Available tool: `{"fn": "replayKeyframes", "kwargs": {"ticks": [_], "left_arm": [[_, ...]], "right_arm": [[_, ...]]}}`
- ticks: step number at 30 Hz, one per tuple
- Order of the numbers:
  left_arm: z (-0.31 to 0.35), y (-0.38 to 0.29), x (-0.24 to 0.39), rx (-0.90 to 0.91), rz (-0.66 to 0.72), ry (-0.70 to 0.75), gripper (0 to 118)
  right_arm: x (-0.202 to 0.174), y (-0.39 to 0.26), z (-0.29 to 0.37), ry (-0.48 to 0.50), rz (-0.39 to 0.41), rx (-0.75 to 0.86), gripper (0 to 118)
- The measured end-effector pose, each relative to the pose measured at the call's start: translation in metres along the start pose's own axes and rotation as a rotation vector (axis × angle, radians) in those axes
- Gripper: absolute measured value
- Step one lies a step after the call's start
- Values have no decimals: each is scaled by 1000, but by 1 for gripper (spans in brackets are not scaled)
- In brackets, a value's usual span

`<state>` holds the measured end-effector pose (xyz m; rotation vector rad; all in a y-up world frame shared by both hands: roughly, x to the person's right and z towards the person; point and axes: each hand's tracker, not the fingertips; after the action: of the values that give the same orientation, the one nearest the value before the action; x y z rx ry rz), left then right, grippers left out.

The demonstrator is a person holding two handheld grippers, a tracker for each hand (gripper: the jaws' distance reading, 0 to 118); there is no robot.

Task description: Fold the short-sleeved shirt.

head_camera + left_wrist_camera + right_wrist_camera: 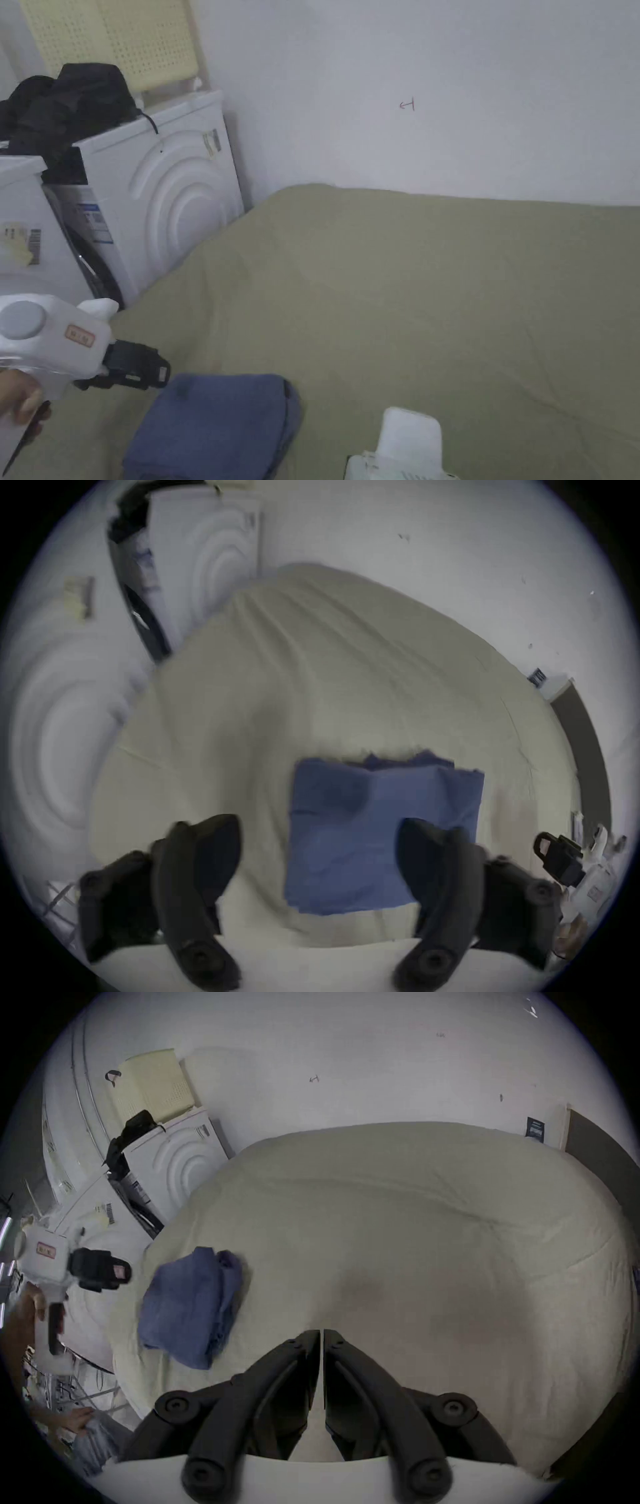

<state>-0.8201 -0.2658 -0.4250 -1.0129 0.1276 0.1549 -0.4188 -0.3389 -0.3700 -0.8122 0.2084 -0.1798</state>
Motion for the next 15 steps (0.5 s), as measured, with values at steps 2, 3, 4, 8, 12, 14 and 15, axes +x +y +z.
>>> {"fn": "replayKeyframes", "kwargs": {"ticks": [2, 3, 4, 8, 12, 14, 15], "left_arm": [[35, -4, 17, 76, 1, -9, 62], [56, -9, 29, 142, -6, -33, 37], [71, -17, 44, 216, 14, -51, 7], [89, -46, 107, 430, 15, -80, 1], [115, -109, 239, 570, -110, -152, 0], [123, -135, 299, 605, -141, -166, 0], [122, -145, 319, 607, -107, -211, 0]], "right_arm": [[25, 6, 21, -11, -4, 28, 8], [39, 9, 32, -24, -2, 49, 8], [55, 11, 42, -36, 4, 76, 8], [126, 19, 78, -41, 2, 117, 8], [207, 27, 123, -98, -12, 170, 8], [247, 29, 147, -107, -14, 203, 8], [267, 28, 159, -128, -8, 221, 8]]}}
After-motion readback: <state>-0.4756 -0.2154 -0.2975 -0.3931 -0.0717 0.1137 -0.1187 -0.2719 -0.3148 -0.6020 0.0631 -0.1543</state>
